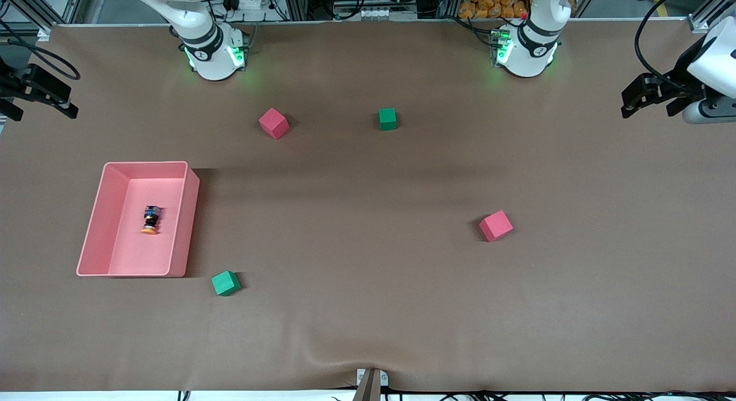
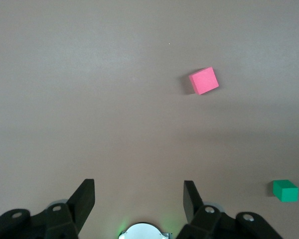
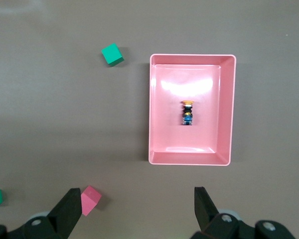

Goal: Place and upright button with both arms
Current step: 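Move the right gripper toward the pink tray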

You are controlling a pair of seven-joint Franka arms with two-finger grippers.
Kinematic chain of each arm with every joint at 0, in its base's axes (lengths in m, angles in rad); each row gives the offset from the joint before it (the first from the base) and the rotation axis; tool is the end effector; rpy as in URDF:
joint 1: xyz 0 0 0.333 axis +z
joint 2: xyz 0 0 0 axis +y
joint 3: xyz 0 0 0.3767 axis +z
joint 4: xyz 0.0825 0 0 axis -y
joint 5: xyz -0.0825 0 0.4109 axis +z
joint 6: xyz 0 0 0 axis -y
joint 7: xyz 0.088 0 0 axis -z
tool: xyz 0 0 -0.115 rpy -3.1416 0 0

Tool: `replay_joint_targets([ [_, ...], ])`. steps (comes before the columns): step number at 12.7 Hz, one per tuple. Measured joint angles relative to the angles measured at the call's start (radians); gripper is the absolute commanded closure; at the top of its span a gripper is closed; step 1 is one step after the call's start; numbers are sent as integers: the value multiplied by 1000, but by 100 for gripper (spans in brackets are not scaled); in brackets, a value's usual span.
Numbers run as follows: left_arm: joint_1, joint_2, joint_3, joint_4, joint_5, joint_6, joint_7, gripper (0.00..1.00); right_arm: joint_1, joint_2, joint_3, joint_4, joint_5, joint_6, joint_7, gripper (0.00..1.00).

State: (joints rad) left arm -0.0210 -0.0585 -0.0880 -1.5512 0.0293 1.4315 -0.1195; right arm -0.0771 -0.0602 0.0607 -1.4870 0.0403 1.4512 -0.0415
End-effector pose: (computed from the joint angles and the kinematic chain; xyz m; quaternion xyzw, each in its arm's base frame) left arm 0.5414 -0.0574 0.7080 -0.9994 -0.0070 0.0285 0.0205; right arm 0.5453 -0.0025 0.7418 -0.9996 -0.0152 -0.0127 0.0178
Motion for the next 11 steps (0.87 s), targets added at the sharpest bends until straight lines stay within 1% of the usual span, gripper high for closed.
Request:
replay_joint_targets([
  [11, 0, 1, -1, 1, -6, 0, 1, 20, 8, 0, 4, -3, 6, -37, 0, 0],
])
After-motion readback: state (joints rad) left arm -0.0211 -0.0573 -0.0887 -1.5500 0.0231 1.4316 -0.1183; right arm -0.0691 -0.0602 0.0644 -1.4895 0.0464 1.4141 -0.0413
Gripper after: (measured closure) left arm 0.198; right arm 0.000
